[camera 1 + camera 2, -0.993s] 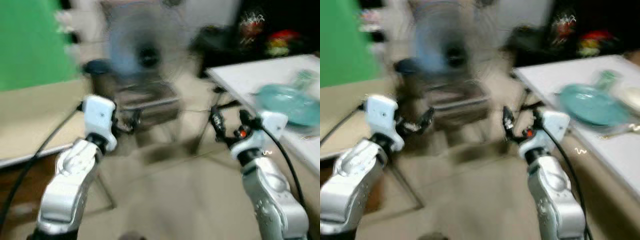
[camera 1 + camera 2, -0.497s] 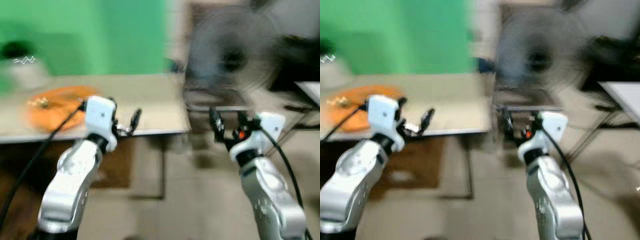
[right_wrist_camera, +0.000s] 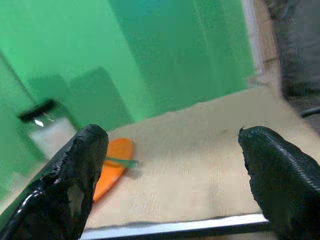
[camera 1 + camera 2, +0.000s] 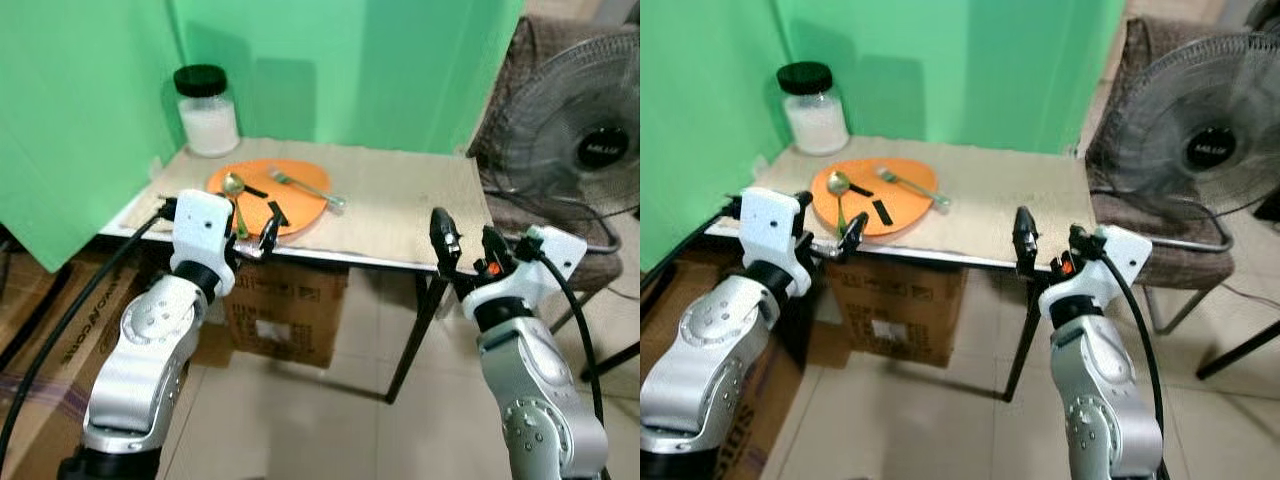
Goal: Setting the table
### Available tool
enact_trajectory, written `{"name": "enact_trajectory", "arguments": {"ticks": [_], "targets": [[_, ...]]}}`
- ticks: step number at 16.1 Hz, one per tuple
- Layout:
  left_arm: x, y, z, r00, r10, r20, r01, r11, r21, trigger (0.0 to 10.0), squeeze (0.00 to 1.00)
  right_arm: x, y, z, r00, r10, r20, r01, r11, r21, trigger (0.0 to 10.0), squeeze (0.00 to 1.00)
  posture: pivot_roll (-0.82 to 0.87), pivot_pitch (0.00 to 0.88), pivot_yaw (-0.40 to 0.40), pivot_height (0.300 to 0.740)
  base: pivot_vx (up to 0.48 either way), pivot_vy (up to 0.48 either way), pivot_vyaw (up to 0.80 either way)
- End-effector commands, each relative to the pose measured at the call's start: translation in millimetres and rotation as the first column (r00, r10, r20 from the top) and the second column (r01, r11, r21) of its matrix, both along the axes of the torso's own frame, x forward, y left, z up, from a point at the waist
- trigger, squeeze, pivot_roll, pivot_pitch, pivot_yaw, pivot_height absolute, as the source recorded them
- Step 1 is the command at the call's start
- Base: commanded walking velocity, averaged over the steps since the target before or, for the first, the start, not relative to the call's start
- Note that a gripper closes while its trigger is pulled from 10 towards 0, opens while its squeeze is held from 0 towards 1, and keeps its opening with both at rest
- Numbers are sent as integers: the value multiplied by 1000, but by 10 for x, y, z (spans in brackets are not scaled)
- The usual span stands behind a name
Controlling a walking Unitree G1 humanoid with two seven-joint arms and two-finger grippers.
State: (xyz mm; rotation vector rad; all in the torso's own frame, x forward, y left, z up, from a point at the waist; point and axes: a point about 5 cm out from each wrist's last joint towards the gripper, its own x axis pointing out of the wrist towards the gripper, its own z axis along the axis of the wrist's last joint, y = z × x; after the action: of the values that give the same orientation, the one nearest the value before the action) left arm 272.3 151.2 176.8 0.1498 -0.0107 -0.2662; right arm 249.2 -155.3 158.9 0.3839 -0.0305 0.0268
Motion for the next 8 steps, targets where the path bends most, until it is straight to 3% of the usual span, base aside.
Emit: {"name": "enact_trajectory", "arguments": {"ticks": [1,6,8], "targets": [[22,2,6,1000,17,7,-17,1000,11,10000,0,48,-18,-32,998,4,-55,-9,996,-85,10000,0,12,0,-11,740,0,0,0],[3,24,22,1000,26,18,-26,1000,11,10000,0,120,52,-99,994,32,-108,-57,971,-231,10000,0,27,0,-31,740,212,0,0],[-5,29,27,999,28,22,-28,1000,9,10000,0,162,90,-76,993,90,-79,-105,970,-221,10000,0,32,0,-33,740,332,0,0]]}}
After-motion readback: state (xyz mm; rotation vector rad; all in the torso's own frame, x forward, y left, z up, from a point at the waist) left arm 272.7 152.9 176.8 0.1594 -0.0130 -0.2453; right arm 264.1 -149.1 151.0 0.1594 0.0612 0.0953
